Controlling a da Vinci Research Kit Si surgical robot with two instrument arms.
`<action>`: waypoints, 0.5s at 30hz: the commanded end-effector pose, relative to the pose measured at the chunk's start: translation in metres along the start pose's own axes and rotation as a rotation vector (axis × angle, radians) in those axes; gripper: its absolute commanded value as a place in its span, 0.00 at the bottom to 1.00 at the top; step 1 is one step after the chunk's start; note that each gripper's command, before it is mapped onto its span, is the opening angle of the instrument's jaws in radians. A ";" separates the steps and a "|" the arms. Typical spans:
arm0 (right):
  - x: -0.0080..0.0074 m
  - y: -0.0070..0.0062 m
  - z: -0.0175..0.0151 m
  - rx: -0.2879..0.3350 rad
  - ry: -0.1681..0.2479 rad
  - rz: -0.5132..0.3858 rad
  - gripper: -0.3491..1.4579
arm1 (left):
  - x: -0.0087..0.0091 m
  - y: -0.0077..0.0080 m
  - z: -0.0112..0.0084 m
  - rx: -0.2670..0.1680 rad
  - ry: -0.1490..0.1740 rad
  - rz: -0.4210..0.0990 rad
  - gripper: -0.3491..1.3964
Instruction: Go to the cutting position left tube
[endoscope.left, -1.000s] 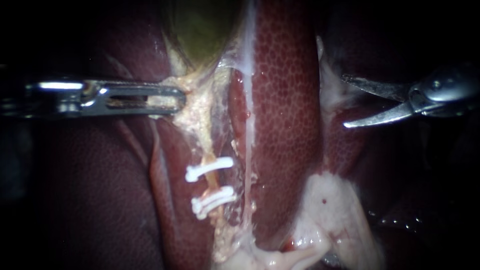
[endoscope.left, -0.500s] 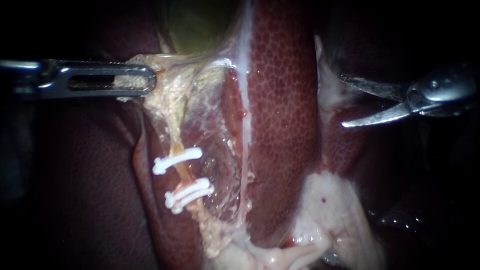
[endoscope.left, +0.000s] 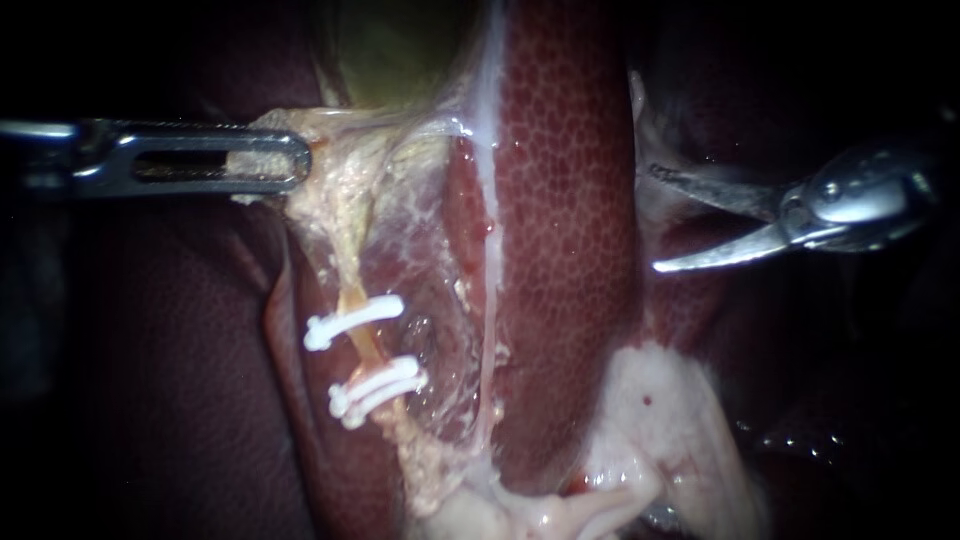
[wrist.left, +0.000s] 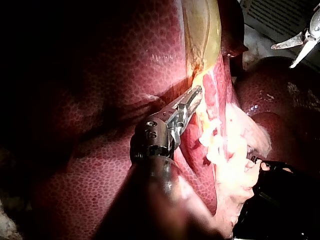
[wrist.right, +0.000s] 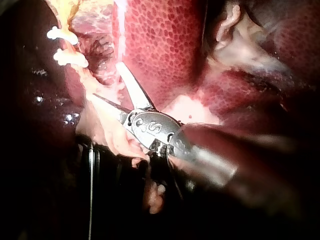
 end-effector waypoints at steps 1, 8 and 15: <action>-0.0004 -0.0001 0.0007 0.013 -0.005 0.005 0.96 | 0.0000 0.0000 0.0000 0.000 0.000 0.000 0.00; -0.0028 -0.0007 0.0064 0.052 -0.010 0.035 0.98 | 0.0001 0.0000 0.0001 0.000 0.000 0.000 0.00; -0.0052 -0.0019 0.0122 0.107 -0.031 0.063 0.98 | 0.0001 0.0000 0.0001 -0.001 0.000 0.000 0.00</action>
